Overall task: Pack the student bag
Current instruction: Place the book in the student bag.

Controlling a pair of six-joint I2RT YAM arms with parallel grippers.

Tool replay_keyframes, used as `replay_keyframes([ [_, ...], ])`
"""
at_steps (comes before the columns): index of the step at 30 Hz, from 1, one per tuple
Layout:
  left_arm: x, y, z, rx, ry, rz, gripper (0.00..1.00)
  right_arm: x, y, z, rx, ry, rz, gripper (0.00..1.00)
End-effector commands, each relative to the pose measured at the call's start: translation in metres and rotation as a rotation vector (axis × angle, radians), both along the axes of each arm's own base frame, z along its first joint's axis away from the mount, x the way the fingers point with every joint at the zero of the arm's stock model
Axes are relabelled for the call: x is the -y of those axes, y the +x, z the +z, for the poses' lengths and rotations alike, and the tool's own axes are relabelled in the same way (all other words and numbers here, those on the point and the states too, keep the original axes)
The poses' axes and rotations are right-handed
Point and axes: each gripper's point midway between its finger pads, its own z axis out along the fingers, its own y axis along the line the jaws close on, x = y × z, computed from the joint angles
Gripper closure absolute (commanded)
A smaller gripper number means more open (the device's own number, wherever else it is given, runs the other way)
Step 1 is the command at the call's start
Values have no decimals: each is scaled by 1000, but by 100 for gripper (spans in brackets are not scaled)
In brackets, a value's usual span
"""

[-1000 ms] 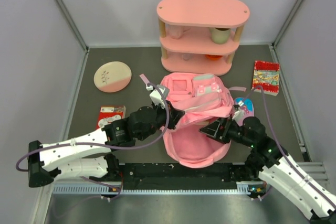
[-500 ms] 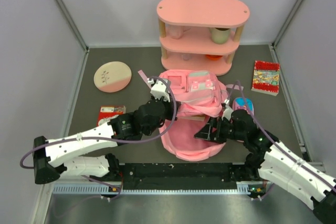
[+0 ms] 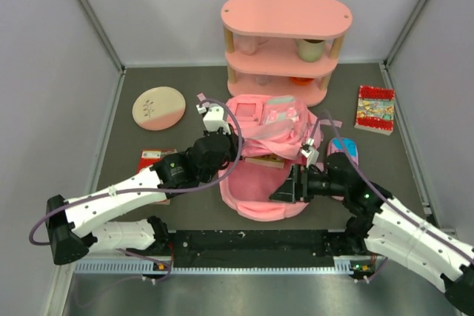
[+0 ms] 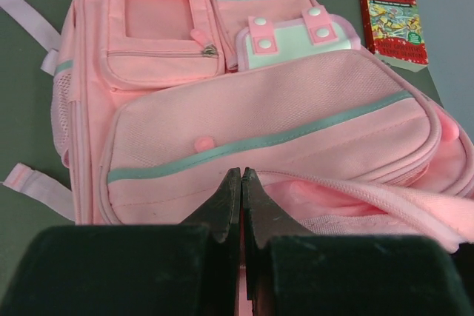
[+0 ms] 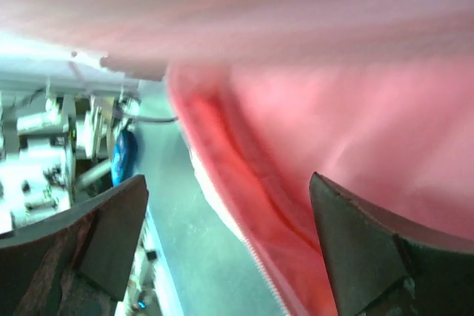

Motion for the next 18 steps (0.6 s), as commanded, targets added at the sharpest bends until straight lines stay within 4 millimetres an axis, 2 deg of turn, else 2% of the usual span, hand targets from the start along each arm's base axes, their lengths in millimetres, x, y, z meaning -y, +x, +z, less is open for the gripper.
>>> replay_keyframes([
  [1, 2, 5, 4, 5, -71, 23, 100, -5, -35, 75, 308, 269, 215, 10],
  [4, 8, 4, -1, -5, -86, 3, 100, -5, -38, 67, 269, 264, 220, 11],
  [6, 13, 2, -2, -15, -82, -19, 100, -5, -25, 73, 280, 281, 131, 11],
  [8, 14, 0, -5, -23, -79, -30, 100, -3, -20, 85, 319, 336, 83, 11],
  [9, 13, -2, -6, -26, -81, -36, 100, -1, -7, 86, 327, 314, 3, 10],
  [10, 11, -4, -13, -37, -70, -38, 100, 2, -3, 89, 331, 307, -31, 10],
  [12, 11, -10, -15, -48, -82, -66, 100, 11, 3, 98, 356, 263, -90, 11],
  [13, 10, -14, -19, -57, -74, -84, 100, 18, 5, 114, 373, 257, -124, 11],
  [15, 4, -24, -20, -68, -59, -120, 81, 30, -1, 116, 391, 210, -135, 10],
  [16, 0, -29, -21, -79, -47, -134, 70, 36, -4, 130, 410, 221, -143, 10],
  [17, -4, -32, -21, -82, -39, -141, 47, 41, -3, 130, 410, 206, -173, 10],
  [18, -14, -39, -15, -82, -39, -146, 39, 52, -4, 116, 363, 145, -211, 10],
])
